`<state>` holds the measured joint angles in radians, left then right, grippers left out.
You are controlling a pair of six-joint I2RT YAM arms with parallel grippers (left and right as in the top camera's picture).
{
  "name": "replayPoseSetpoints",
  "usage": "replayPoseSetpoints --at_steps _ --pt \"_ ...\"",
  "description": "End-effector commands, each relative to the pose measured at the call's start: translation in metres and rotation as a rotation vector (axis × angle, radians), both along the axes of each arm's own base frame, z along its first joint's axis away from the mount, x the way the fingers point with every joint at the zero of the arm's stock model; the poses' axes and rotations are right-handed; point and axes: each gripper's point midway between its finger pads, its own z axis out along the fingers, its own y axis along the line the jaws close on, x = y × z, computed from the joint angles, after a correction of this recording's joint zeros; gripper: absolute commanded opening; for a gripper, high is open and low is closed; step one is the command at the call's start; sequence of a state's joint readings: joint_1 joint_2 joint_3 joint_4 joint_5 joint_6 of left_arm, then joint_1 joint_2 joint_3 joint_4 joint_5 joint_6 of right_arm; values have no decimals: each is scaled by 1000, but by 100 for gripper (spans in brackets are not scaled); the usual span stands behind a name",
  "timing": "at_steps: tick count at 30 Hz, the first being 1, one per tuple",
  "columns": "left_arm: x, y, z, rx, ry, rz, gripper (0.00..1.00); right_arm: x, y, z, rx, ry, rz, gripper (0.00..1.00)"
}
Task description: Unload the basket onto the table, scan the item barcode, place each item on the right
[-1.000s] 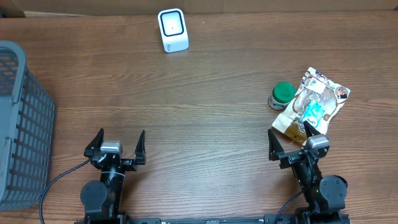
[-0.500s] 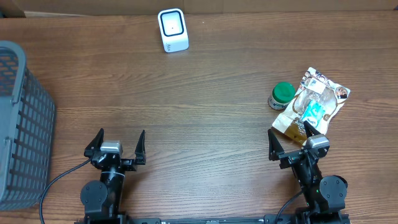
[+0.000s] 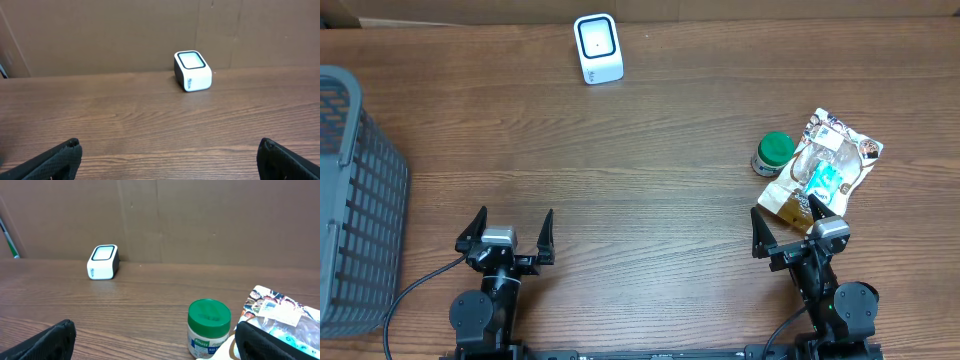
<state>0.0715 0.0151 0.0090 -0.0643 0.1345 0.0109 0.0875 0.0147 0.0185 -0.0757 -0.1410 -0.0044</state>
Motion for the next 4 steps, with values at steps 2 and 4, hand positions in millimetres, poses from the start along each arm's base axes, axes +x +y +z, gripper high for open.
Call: replayPoseSetpoints --at_steps 2,4 --pt "0 0 0 13 -4 4 100 0 0 -2 -4 -4 -1 100" --pt "0 0 0 13 -4 3 99 0 0 -2 -4 -4 -1 100"
